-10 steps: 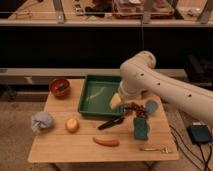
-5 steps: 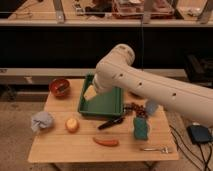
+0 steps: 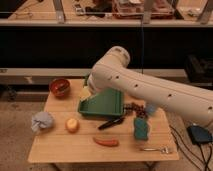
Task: Wipe red bowl with eraser
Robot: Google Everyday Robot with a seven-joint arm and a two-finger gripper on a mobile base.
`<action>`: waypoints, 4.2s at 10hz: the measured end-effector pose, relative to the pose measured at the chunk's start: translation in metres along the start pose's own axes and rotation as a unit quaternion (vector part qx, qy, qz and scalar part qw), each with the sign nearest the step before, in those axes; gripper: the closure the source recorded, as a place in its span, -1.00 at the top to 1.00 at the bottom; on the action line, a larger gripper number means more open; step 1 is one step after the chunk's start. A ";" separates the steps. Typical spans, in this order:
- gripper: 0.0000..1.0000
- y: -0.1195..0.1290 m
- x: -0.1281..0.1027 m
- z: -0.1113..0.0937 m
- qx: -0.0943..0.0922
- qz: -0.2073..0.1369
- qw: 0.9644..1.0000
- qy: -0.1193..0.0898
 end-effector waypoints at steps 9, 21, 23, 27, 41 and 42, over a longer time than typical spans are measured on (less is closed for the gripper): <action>0.60 -0.051 0.113 0.023 0.015 -0.128 0.989 0.065; 0.60 -0.070 0.206 0.188 0.050 -0.137 0.987 -0.060; 0.60 -0.074 0.189 0.189 0.038 -0.117 0.991 -0.053; 0.60 -0.102 0.141 0.209 0.029 -0.090 0.995 -0.022; 0.60 -0.085 0.142 0.299 0.043 -0.048 0.996 -0.063; 0.60 -0.084 0.142 0.301 0.044 -0.043 0.996 -0.063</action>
